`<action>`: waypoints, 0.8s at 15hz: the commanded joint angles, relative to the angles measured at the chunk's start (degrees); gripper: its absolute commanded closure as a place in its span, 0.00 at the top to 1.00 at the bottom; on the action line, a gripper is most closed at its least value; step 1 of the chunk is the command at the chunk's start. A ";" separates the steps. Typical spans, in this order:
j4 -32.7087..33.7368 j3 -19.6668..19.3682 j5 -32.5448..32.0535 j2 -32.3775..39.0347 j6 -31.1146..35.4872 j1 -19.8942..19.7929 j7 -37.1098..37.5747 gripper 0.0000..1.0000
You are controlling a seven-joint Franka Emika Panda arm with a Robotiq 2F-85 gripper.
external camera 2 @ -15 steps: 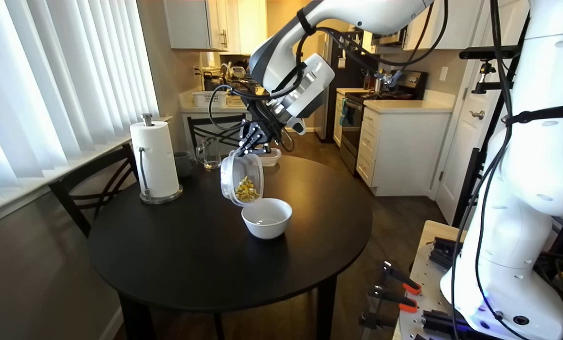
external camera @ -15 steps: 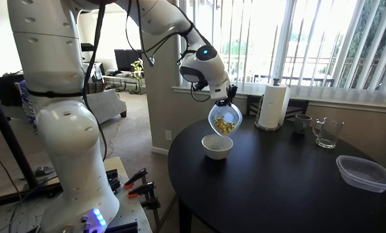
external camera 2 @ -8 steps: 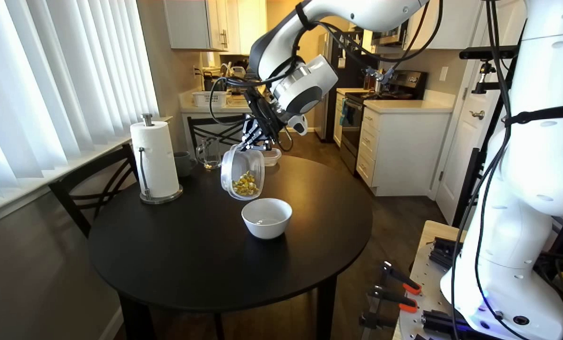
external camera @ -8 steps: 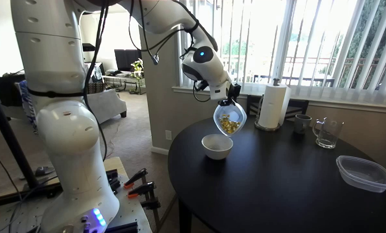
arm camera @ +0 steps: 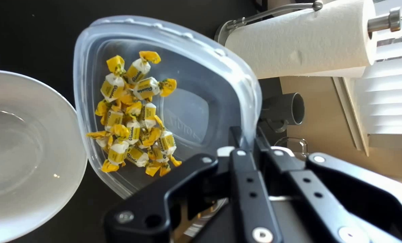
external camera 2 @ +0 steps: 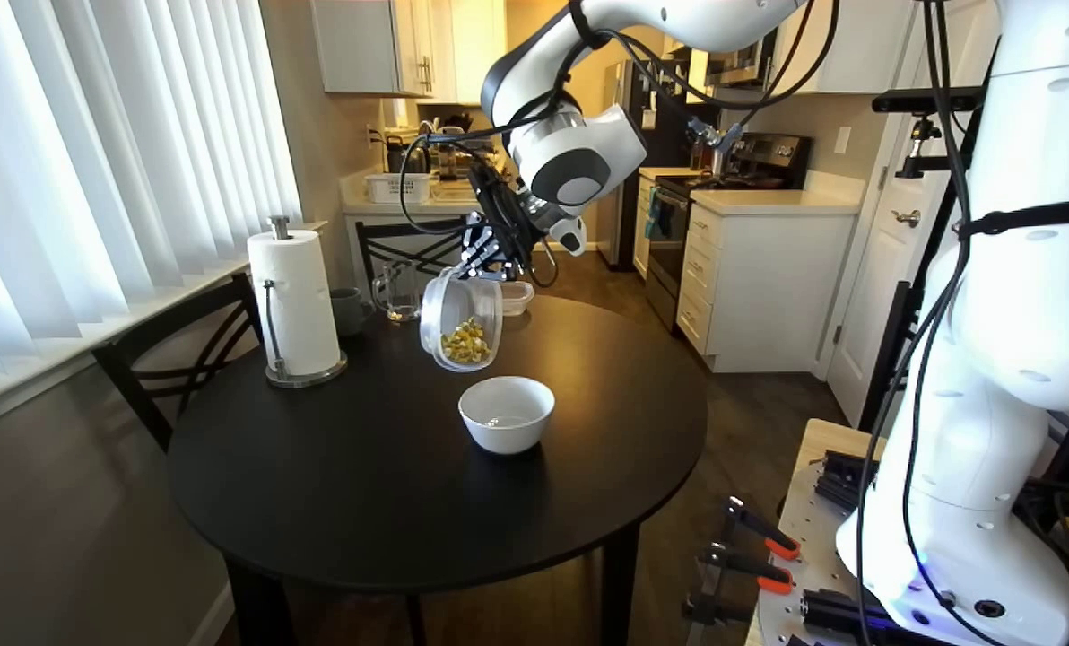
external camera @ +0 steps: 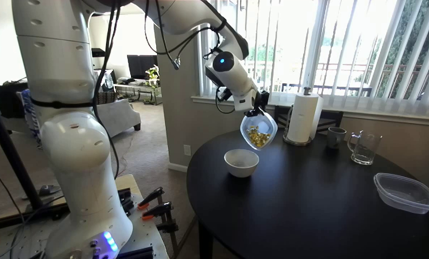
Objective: Pick up the lunchbox, then pour its contents into the bowl
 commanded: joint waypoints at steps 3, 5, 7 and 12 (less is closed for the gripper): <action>0.87 -2.34 12.65 -0.53 -1.26 0.14 -14.70 0.02; 0.64 -3.31 16.69 -0.56 -2.13 0.27 -19.82 0.02; -0.06 -4.23 20.47 -0.81 -3.61 0.29 -24.81 0.02; -2.65 -5.91 28.60 -1.37 -8.26 0.33 -36.25 0.02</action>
